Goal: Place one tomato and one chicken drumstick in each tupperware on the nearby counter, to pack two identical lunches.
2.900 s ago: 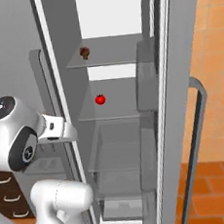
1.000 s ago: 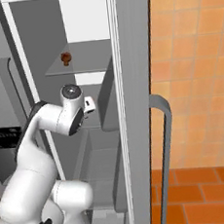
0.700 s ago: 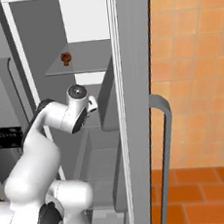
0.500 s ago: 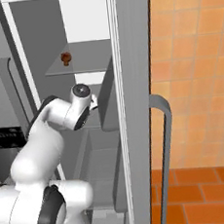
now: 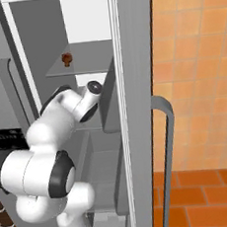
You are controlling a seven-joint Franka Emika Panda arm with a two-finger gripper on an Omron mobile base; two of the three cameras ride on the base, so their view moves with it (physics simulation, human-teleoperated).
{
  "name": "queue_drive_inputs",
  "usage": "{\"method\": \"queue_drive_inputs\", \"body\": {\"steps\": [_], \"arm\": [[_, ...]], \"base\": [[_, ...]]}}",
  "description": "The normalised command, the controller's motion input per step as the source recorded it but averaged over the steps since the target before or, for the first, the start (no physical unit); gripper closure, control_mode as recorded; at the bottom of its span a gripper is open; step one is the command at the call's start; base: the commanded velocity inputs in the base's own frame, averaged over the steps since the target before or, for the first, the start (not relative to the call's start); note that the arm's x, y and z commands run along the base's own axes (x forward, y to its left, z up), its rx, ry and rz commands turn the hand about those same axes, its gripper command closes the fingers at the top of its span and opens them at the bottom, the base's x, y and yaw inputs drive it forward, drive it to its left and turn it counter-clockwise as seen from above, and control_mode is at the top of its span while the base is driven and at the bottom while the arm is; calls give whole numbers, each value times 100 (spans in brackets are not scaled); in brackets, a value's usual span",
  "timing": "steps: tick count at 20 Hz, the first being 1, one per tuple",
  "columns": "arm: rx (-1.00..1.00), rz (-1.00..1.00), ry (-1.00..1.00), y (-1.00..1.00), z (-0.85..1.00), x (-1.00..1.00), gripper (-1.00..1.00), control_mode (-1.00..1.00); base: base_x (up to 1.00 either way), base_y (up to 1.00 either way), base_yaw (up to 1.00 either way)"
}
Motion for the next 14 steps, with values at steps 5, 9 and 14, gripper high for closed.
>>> {"method": "queue_drive_inputs", "body": {"steps": [5,9,14], "arm": [[0,13,-7,0,-13,43,-100,-100],[-1,10,-7,11,-13,30,-100,-100],[-1,9,-9,3,0,7,-100,-100]], "base": [[0,0,0],[0,0,0],[0,0,0]]}}
